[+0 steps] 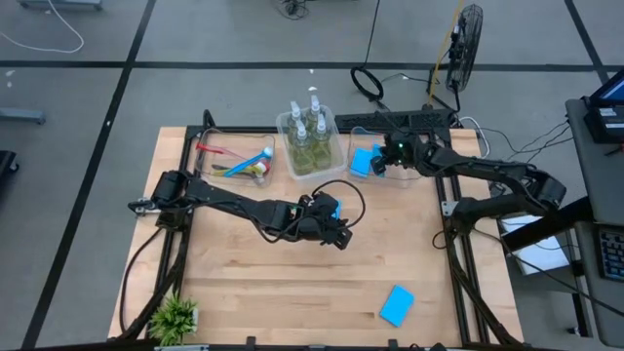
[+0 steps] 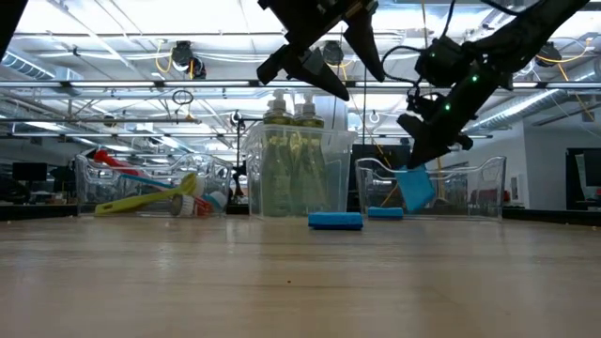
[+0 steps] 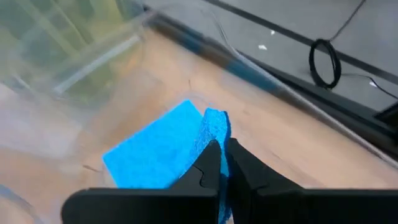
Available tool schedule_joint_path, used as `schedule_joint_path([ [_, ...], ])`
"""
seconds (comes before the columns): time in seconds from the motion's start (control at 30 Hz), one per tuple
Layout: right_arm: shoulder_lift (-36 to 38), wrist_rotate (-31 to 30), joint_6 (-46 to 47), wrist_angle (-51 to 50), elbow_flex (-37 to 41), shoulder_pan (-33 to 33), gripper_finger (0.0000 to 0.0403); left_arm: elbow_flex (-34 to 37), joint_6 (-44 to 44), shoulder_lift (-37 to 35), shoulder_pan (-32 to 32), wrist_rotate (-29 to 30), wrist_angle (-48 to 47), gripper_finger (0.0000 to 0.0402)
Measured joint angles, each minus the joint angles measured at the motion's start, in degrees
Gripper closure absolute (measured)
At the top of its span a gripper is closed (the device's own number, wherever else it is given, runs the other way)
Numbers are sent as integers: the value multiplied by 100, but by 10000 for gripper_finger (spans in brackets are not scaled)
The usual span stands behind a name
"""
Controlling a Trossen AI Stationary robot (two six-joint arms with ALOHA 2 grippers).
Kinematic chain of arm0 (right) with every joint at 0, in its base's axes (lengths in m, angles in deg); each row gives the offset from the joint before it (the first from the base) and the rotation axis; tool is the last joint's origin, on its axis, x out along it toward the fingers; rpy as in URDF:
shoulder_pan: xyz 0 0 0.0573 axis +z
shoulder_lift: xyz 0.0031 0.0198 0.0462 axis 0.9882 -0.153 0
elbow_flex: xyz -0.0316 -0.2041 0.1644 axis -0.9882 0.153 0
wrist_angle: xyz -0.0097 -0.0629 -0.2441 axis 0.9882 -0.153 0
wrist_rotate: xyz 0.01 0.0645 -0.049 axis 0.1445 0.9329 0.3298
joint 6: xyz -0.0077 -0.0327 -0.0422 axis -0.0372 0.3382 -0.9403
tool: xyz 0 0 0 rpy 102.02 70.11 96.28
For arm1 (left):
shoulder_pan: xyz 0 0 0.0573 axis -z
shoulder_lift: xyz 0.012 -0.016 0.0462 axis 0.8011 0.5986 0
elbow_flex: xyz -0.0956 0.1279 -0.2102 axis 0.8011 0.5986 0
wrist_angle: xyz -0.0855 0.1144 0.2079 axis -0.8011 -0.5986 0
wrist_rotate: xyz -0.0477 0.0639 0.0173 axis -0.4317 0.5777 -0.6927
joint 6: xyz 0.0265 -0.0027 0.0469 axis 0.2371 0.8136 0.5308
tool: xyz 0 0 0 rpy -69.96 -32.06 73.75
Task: Pick & Place Kitchen Sink Supplies
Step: Put the blue sponge into the right transparent bin
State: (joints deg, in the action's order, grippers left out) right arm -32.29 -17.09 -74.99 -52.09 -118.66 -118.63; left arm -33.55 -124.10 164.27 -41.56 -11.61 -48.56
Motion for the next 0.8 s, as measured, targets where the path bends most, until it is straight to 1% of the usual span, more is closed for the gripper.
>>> schedule_joint_path([
  [0.13, -119, -171, 2, 71, 64, 0, 399, 0, 7, 0, -4, 2, -11, 176],
  [0.5, -160, -110, -102, 213, 179, 0, 383, -2, 108, 0, -12, 7, -14, 176],
  [0.63, -160, 145, -339, 212, 179, 0, 357, -2, 116, 0, -12, 4, -15, 176],
  [0.8, -159, 166, -365, 205, 179, 0, 303, -2, 158, 0, -10, 4, -15, 176],
])
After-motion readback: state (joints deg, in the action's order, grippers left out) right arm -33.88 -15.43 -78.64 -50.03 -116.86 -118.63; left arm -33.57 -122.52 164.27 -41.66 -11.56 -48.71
